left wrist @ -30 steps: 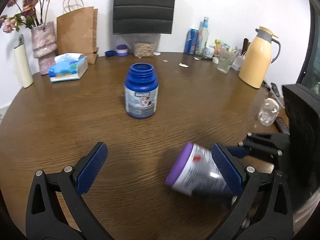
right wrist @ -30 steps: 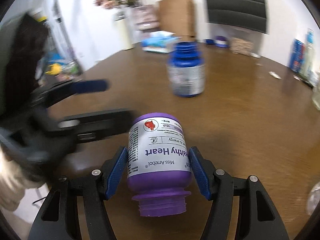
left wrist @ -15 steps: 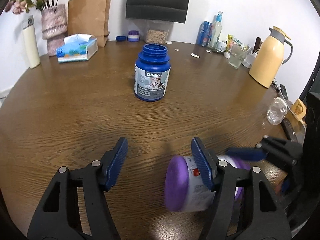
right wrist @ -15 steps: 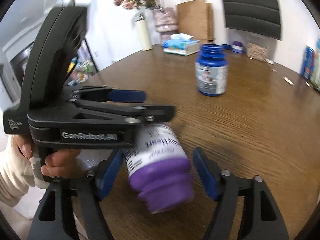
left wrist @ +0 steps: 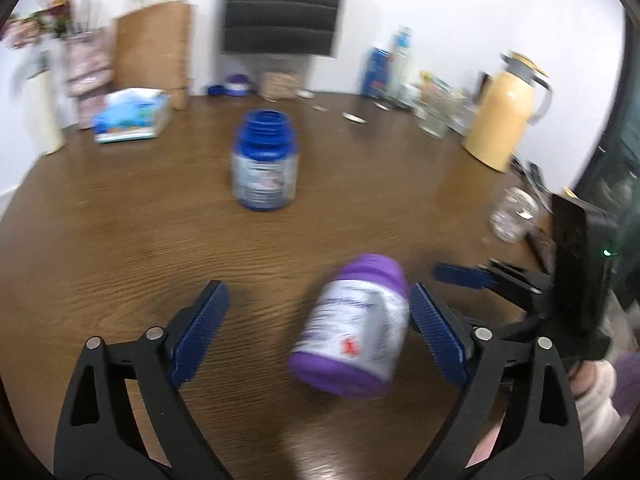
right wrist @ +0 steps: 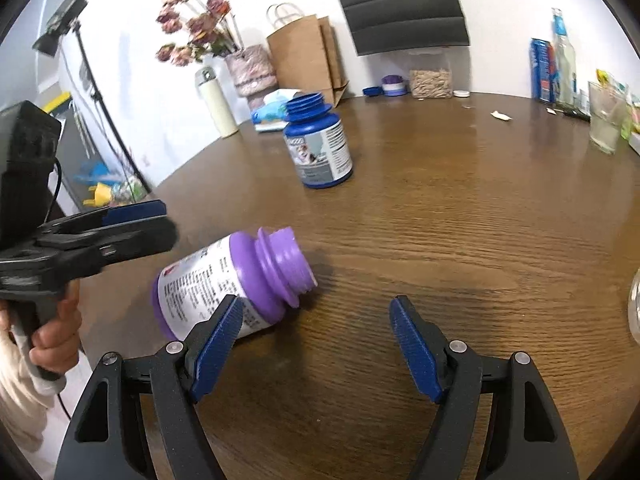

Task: Flip cup upright

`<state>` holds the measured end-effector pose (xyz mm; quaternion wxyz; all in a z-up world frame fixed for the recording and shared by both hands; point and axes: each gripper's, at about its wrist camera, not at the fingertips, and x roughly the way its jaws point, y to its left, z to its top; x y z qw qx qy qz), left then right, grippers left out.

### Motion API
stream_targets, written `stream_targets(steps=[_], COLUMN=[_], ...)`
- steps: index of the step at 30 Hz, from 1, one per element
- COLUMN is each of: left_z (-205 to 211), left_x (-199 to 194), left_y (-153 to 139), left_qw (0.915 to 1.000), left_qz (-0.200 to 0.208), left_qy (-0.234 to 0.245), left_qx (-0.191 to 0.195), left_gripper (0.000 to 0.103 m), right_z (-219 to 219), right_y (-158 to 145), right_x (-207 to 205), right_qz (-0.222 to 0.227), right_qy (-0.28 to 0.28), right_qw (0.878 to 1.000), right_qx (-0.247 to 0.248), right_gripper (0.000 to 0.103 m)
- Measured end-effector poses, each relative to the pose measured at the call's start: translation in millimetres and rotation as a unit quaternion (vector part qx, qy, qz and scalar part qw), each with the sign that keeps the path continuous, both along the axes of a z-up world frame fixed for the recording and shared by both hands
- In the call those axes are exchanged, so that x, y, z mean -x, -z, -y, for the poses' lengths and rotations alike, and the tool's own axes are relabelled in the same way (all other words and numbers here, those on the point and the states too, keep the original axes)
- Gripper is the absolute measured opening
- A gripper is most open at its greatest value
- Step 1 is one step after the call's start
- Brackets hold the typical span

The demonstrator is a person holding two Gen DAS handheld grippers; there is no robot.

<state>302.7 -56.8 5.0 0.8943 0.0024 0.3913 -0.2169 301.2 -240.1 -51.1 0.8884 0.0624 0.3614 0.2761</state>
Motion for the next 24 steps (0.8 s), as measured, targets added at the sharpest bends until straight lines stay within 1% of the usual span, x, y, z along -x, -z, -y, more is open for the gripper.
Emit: stream_targets(steps=[2,3,4,5,6,8,9,10,12,14,16,17,18,19,20,21,22,24], left_z=[14.0,22.4,27.4,30.0,32.0,35.2,37.2,38.8,41.2,38.4,29.8,24.4,21.6,17.5,13.7,7.5,4.2,-2.5], left_x=[-8.3,-13.7,-17.8,-19.9,-23.1,-27.6,-27.0,-25.7,-19.5,-14.2,-10.6,-7.8,-5.1,-2.5,-0.6,-0.1,-2.2,-8.8], left_y=[6.6,12.7,17.2,21.3,26.0,38.5,42.4,43.7,41.1,34.4,19.3,11.8,5.5,-3.6,-11.8,-20.8,-26.4,-34.8], left_qw=[0.9993,0.9978,0.996,0.9943,0.9925,0.9867,0.9855,0.9852,0.9863,0.9893,0.993,0.9934,0.9925,0.9892,0.9856,0.9829,0.9819,0.9799], left_qz=[-0.023,-0.037,-0.049,-0.061,-0.077,-0.113,-0.116,-0.112,-0.084,-0.052,-0.002,0.028,0.056,0.101,0.139,0.168,0.179,0.194], left_qy=[0.019,0.029,0.043,0.055,0.067,0.092,0.094,0.096,0.098,0.089,0.07,0.059,0.049,0.035,0.025,0.022,0.02,0.008], left_qx=[-0.024,-0.047,-0.061,-0.068,-0.067,-0.073,-0.08,-0.088,-0.103,-0.103,-0.095,-0.094,-0.097,-0.1,-0.092,-0.072,-0.058,-0.045], left_gripper=[0.09,0.087,0.085,0.084,0.082,0.067,0.06,0.06,0.06,0.06,0.06,0.06,0.06,0.06,0.06,0.06,0.06,0.06], right_z=[7.7,11.7,15.4,17.4,20.8,23.0,23.6,24.0,23.4,23.1,23.4,23.8,24.6,25.9,27.1,25.7,22.3,9.7], right_y=[-0.7,-0.4,-0.1,0.8,1.0,1.2,0.9,1.7,2.3,1.0,-2.3,-5.8,-12.0,-20.5,-27.9,-44.6,-57.5,-79.8], right_x=[2.7,2.9,2.7,2.1,2.9,4.6,5.3,5.0,5.5,6.8,6.7,3.5,-1.4,-7.1,-10.6,-18.6,-26.4,-45.2], right_qz=[0.005,0.005,0.001,-0.005,-0.005,0.0,0.003,0.004,0.004,0.012,0.018,0.01,0.001,-0.004,-0.004,0.002,0.005,0.004], right_qy=[-0.007,-0.014,-0.018,-0.012,-0.017,-0.019,-0.018,-0.017,-0.017,-0.009,0.001,0.005,0.008,0.005,-0.001,-0.019,-0.033,-0.064], right_qw=[1.0,0.999,0.998,0.998,0.997,0.997,0.996,0.996,0.996,0.997,0.997,0.997,0.996,0.994,0.991,0.985,0.982,0.977], right_qx=[-0.028,-0.046,-0.059,-0.056,-0.073,-0.081,-0.084,-0.085,-0.085,-0.079,-0.073,-0.078,-0.09,-0.113,-0.134,-0.169,-0.188,-0.205], right_gripper=[0.08,0.08,0.081,0.081,0.081,0.081,0.081,0.081,0.081,0.081,0.081,0.081,0.081,0.081,0.085,0.088,0.092,0.092])
